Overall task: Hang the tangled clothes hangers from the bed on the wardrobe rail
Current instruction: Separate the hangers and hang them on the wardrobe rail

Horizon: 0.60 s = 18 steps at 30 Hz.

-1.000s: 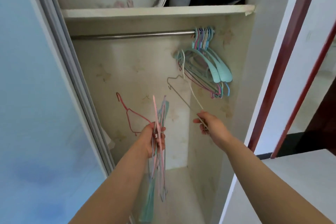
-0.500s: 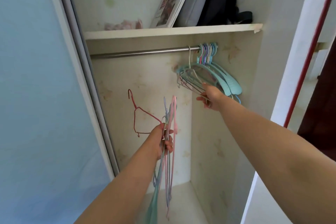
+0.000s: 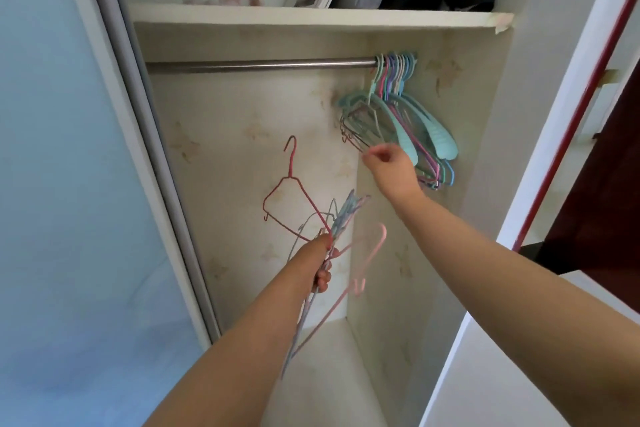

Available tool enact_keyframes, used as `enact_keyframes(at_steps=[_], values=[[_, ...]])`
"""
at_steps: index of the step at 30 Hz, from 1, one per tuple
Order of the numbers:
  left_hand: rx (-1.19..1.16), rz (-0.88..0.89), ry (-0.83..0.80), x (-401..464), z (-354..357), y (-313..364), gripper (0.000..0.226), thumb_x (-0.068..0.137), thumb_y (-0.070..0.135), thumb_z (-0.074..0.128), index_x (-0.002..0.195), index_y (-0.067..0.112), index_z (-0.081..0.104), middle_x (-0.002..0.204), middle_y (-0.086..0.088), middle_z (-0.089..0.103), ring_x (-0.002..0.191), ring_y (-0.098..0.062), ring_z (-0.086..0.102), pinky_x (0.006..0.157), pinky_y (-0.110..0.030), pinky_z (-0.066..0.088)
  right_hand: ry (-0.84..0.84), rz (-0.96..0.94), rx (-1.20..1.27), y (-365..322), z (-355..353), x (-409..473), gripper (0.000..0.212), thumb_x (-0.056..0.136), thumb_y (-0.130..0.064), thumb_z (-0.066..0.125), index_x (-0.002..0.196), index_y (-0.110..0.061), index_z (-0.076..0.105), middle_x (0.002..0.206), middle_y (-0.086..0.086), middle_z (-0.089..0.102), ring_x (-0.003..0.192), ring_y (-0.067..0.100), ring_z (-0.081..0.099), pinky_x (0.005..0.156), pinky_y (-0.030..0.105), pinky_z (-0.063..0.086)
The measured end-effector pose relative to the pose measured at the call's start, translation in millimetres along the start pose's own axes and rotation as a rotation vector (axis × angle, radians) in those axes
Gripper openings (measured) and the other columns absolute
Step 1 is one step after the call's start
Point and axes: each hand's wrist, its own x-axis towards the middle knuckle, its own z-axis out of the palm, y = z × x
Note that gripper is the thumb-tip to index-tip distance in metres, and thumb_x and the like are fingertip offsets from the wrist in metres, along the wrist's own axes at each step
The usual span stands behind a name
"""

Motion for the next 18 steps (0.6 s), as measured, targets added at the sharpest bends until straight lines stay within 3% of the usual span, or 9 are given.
enact_keyframes(at_steps=[2,3,5,7,9,12,14,18], values=[[0.051,-0.01,0.012,-0.1,8.9,-3.8,0.031,0.094,0.043,0.039,0.088,0.016,0.052,0.059,0.003,0.036,0.037,-0.007,0.024,0.043,-0.014,0.019,-0.561,0.039,-0.253,-18.4,-0.6,-9.5,0.042,0.091,-0.045,0.057,0.111,-0.01,0.067,0.106,0.002,0.063,0.097,0.017,0.056,0.078,0.02,0.045],[0.071,-0.013,0.017,0.0,13.3,-5.5,0.032,0.094,0.045,0.039,0.088,0.016,0.053,0.061,0.002,0.036,0.038,-0.007,0.023,0.044,-0.014,0.018,-0.745,0.042,-0.458,-20.2,0.4,-13.5,0.053,0.089,-0.057,0.052,0.112,-0.012,0.068,0.11,0.0,0.061,0.102,0.018,0.056,0.086,0.025,0.044],[0.108,-0.009,0.027,0.4,21.0,-9.1,0.032,0.094,0.044,0.037,0.087,0.017,0.053,0.064,0.002,0.034,0.036,-0.008,0.022,0.044,-0.014,0.018,-0.881,-0.053,-0.887,-16.0,8.0,-23.0,0.057,0.088,-0.062,0.048,0.108,-0.012,0.068,0.109,0.0,0.06,0.104,0.022,0.055,0.091,0.034,0.044],[0.131,-0.01,0.057,-0.1,26.4,-12.6,0.032,0.094,0.04,0.032,0.085,0.017,0.052,0.065,0.001,0.033,0.035,-0.008,0.022,0.044,-0.013,0.017,-0.866,-0.147,-1.087,-7.6,15.6,-28.1,0.045,0.089,-0.052,0.051,0.1,-0.012,0.069,0.102,0.002,0.062,0.099,0.025,0.057,0.089,0.037,0.048],[0.159,-0.009,0.095,0.1,28.9,-16.6,0.035,0.095,0.039,0.029,0.09,0.016,0.054,0.069,0.0,0.034,0.04,-0.009,0.023,0.044,-0.014,0.017,-0.86,-0.151,-1.108,1.9,17.9,-29.5,0.037,0.088,-0.043,0.054,0.099,-0.011,0.069,0.099,0.002,0.063,0.098,0.025,0.059,0.089,0.039,0.049],[0.239,0.009,0.136,0.0,30.5,-20.8,0.051,0.098,0.048,0.022,0.108,0.014,0.058,0.073,-0.002,0.038,0.048,-0.011,0.027,0.046,-0.017,0.02,-0.758,-0.074,-1.022,15.8,18.9,-32.8,0.037,0.086,-0.032,0.06,0.117,-0.012,0.057,0.111,0.001,0.064,0.103,0.024,0.058,0.096,0.041,0.039],[0.287,0.028,0.141,-1.1,30.2,-22.2,0.072,0.093,0.067,0.012,0.115,0.015,0.057,0.072,-0.003,0.041,0.05,-0.012,0.029,0.047,-0.019,0.023,-0.645,0.009,-0.946,23.3,21.4,-37.6,0.042,0.087,-0.027,0.056,0.126,-0.015,0.045,0.113,0.0,0.063,0.106,0.025,0.058,0.094,0.04,0.033],[0.306,0.071,0.151,-1.8,26.7,-23.9,0.095,0.079,0.082,0.005,0.112,0.011,0.058,0.076,-0.006,0.042,0.05,-0.014,0.031,0.046,-0.019,0.025,-0.415,-0.064,-0.746,27.7,19.7,-30.2,0.037,0.093,-0.011,0.04,0.127,-0.016,0.056,0.125,0.009,0.06,0.114,0.03,0.057,0.099,0.041,0.042]])
